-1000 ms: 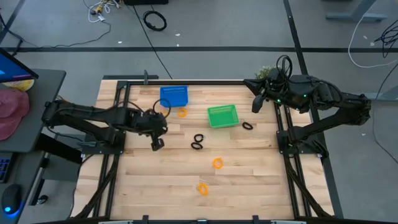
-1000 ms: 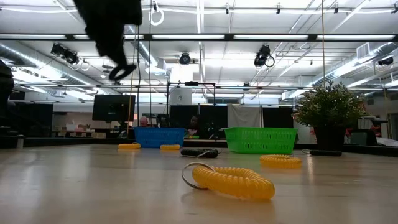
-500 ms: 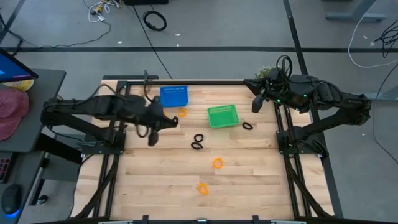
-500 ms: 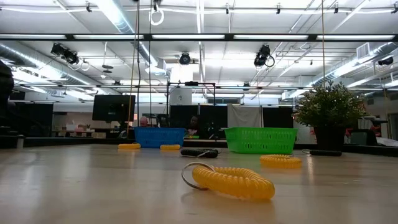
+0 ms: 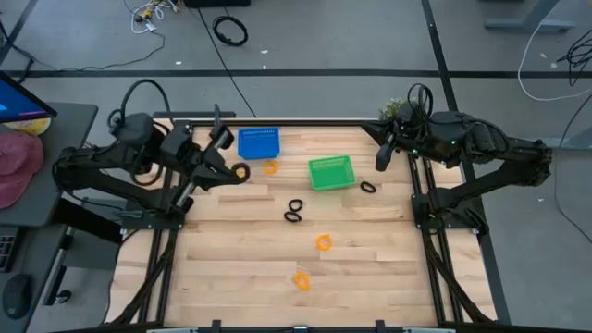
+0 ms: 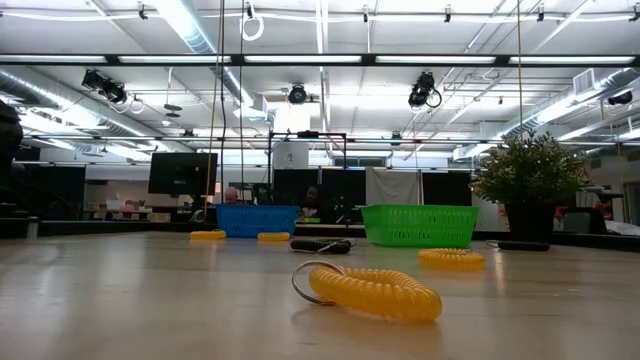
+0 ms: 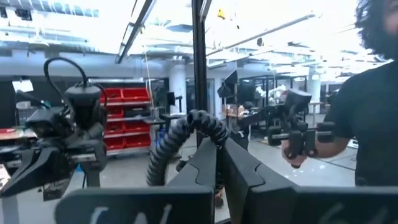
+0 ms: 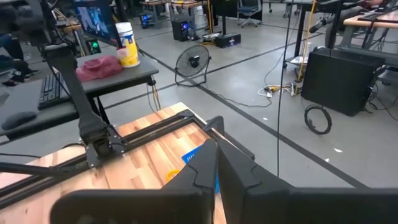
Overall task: Sort spring keychains
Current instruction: Put the black spring keychain into the green bin
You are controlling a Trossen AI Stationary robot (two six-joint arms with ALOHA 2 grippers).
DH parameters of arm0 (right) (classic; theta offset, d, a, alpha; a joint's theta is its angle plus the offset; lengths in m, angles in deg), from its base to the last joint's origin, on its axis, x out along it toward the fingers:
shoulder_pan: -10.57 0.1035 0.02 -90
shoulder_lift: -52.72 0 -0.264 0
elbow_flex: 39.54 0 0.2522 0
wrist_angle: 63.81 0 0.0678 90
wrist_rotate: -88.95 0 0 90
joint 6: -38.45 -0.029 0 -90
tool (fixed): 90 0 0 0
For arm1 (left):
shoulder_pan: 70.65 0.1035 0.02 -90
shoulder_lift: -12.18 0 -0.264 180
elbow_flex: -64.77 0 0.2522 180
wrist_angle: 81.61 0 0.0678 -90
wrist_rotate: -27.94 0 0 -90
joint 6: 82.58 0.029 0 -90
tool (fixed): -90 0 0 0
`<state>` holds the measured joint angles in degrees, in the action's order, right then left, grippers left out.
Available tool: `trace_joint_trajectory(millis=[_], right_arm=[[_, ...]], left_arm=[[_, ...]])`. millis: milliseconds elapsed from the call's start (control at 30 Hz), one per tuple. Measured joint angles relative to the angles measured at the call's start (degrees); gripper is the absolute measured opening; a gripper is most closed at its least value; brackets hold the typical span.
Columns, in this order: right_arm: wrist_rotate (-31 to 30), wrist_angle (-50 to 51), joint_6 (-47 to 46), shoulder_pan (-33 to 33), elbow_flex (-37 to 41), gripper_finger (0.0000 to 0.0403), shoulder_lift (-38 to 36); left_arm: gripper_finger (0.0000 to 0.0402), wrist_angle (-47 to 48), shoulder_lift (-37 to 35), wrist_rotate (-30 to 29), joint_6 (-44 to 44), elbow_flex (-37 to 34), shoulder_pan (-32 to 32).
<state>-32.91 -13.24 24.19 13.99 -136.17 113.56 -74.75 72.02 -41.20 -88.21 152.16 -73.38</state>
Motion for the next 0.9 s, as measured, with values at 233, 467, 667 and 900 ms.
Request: trace_joint_trajectory(millis=[233,467,667,900], right_arm=[[0.0,0.1,0.2,0.0,0.0,0.0018,0.0],[5.6,-3.8,0.2,0.0,0.0,0.0018,0.1],[9.4,-9.3,2.6,0.0,0.0,0.0025,1.5],[5.0,-8.7,2.7,0.0,0.0,0.0048,2.1]], left_arm=[[0.0009,0.3,0.1,-0.3,-0.1,-0.1,0.1],[0.0009,0.3,0.2,-3.7,2.1,-0.1,0.0],[0.0009,0.4,2.0,-9.1,6.8,-0.2,0.0],[0.0009,-6.7,8.0,-12.7,10.5,-0.1,2.4]])
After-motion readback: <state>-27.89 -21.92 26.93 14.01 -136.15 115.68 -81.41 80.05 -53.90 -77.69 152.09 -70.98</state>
